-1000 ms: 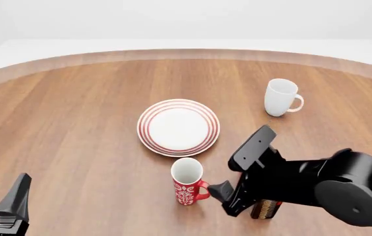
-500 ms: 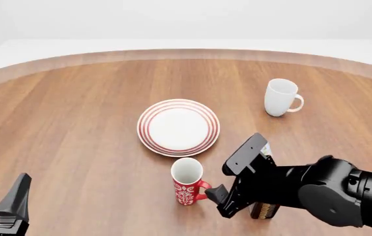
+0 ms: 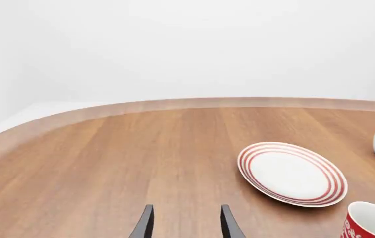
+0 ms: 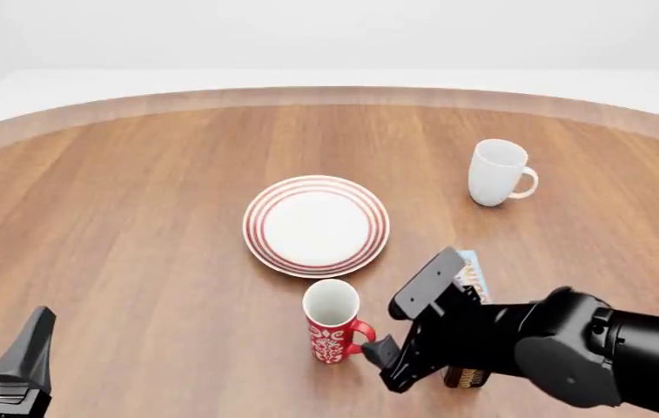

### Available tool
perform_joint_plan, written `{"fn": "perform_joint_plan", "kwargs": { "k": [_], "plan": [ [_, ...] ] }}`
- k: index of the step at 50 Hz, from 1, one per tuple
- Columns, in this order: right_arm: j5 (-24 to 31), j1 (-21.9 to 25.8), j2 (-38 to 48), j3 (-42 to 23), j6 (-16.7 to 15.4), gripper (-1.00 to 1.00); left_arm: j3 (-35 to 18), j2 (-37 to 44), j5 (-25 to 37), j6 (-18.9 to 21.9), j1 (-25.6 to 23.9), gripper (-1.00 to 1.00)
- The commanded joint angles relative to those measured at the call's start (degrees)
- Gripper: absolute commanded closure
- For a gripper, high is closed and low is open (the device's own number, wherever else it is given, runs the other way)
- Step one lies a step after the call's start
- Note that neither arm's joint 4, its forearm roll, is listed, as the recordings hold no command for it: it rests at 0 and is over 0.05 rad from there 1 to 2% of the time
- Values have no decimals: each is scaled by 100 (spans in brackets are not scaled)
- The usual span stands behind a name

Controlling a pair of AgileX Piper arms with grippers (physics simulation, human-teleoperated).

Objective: Pick up the red mug and put it on the plate

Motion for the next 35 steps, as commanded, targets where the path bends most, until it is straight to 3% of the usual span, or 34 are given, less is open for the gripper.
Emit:
{"fn": "perform_joint_plan", "kwargs": {
  "k": [1,35],
  "plan": [
    [-182,41,141,105,49,-100,0,0,0,0,0,-100],
    [-564,138,618,-3,118,-100,0,0,0,0,0,-100]
  ]
}}
